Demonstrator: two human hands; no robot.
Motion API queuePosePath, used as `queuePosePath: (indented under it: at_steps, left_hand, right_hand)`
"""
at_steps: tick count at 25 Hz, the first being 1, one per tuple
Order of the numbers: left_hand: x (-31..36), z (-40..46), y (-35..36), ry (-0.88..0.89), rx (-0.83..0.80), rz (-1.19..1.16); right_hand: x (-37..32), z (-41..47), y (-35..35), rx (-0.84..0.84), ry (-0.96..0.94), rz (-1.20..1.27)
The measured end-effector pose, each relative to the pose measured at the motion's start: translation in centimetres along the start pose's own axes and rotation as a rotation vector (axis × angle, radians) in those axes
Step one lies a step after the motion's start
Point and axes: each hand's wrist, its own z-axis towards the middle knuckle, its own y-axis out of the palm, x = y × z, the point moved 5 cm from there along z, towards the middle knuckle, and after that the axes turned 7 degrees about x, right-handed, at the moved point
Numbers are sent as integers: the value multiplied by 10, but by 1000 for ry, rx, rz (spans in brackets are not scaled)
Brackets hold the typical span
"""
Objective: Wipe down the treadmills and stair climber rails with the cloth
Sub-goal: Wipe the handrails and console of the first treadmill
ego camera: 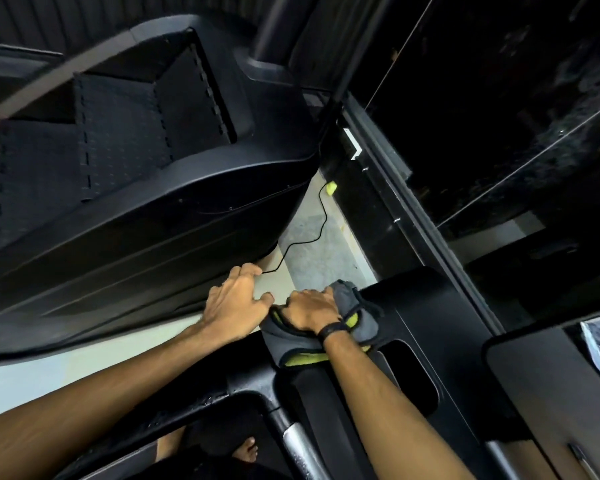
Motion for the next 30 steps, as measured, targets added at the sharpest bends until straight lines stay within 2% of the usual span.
queuePosePath:
  at_steps: [3,6,9,11,14,19,25,27,30]
  left_hand:
    - [-2,2,1,-8,-3,14]
    - [-1,8,2,10,-2,1]
    - [-3,8,12,14,-65,-14]
    - [-3,-1,26,44,-116,16]
    - [-4,-11,34,66,-73,-31]
    - [-6,-4,35,40,-43,-56]
    - [-17,5,35,-36,-104,-132]
    - [-24,4,33,-17,-125,-109]
    - [-52,0,23,-13,-118,-15]
  right_hand:
    - [-42,-12,4,-45,-124,50]
    - [-70,-31,5,11,-238,104]
    - [-71,-44,4,100,-278,140]
    - [-67,-46,5,89,-295,114]
    - [-66,-44,7,103,-343,86]
    - [-67,-36,10,137,-325,150]
    - [-70,-33,6,69,-276,131]
    - [-69,-46,4,141,-275,175]
    - [-57,-84,17,438,-222,175]
